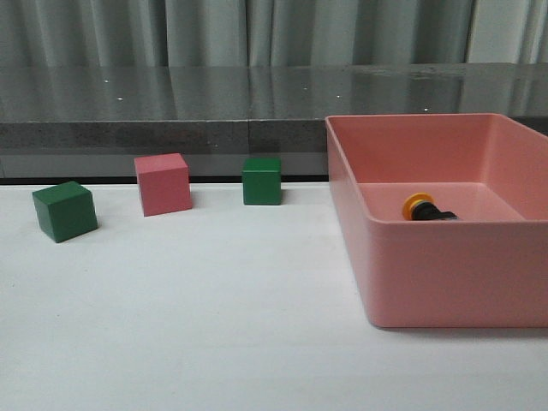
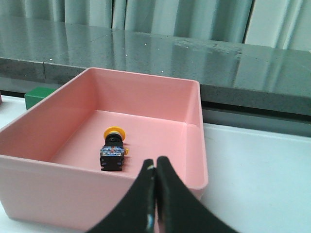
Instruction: Place and stand button with both arms
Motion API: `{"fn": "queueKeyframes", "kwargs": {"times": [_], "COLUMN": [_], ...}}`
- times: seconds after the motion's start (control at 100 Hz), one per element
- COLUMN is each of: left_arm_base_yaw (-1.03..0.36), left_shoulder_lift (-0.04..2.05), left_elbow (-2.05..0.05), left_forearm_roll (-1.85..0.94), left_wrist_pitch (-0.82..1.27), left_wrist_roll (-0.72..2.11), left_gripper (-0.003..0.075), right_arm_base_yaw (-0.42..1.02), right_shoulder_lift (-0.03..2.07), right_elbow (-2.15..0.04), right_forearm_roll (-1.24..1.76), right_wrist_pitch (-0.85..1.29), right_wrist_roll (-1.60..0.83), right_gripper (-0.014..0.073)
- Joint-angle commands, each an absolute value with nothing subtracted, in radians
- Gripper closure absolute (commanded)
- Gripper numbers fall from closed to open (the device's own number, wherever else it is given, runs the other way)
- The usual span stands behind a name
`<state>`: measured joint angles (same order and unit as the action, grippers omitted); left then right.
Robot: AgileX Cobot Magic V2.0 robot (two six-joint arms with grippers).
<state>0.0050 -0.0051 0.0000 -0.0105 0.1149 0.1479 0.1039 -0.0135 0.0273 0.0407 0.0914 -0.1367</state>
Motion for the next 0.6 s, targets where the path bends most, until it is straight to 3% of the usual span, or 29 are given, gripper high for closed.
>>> {"fn": "queueKeyframes", "kwargs": {"times": [0.0,0.5,0.59], "left_arm_base_yaw": [0.006,0.006,0.006], "left_shoulder_lift": [-0.036,-0.036,-0.036], "left_elbow": [0.046,0.046,0.046], "left_forearm_roll": [-0.011,-0.011,-0.011], "left_wrist_pitch": [0.038,0.038,0.038], "left_wrist_roll": [0.140,0.140,0.140], "left_gripper": [0.0739,0.0739,0.0739], "right_arm_base_yaw": [0.100,0.100,0.100], "right_shoulder_lift": [-0.013,-0.013,-0.013], "right_elbow": [0.012,0.012,0.010], "right_forearm_roll": [0.028,0.028,0.028], "right_wrist_pitch": [0.006,0.006,-0.154], "right_wrist_roll": [-0.135,-0.135,-0.136], "right_gripper": [0.0707,0.0707,0.0707]}}
